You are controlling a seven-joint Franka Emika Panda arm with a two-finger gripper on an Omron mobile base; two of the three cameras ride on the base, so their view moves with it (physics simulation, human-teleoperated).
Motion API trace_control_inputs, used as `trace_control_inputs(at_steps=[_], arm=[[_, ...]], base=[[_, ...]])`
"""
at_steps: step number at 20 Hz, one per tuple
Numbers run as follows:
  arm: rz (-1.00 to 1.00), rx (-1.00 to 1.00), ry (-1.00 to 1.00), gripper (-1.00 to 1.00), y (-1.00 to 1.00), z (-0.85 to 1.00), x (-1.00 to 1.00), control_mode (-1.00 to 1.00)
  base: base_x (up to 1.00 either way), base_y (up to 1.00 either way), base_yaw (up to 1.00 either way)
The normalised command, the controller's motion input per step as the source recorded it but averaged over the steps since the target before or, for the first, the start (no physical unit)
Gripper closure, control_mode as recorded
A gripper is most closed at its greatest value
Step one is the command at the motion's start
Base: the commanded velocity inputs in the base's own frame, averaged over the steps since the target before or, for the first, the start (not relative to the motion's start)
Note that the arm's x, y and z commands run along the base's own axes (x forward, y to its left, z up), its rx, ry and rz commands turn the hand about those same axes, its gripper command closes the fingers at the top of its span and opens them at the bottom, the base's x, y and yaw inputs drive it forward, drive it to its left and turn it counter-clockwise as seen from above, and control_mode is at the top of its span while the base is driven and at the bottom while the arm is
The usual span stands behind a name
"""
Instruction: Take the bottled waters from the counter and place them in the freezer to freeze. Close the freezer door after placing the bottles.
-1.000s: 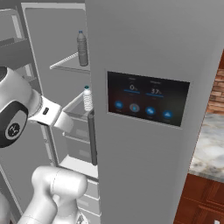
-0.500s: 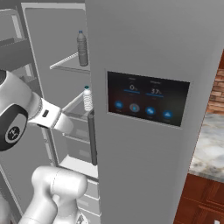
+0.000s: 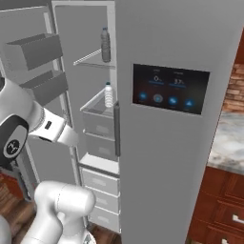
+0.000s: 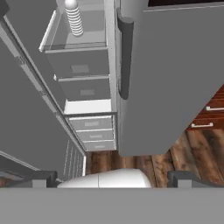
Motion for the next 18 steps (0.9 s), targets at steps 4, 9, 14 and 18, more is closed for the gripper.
trace_control_inputs(at_steps=[4,9,14,18], arm=[[0.0,0.0,0.0,-1.0,0.0,0.0,0.0,1.0],[0.0,0.0,0.0,-1.0,0.0,0.0,0.0,1.0],[0.0,0.0,0.0,-1.0,0.0,0.0,0.0,1.0],[0.0,0.0,0.0,-1.0,0.0,0.0,0.0,1.0]], base=[[-0.66,0.31,-0.01],[-0.48,0.52,-0.05],[-0.29,0.65,-0.12],[0.0,0.61,-0.2]])
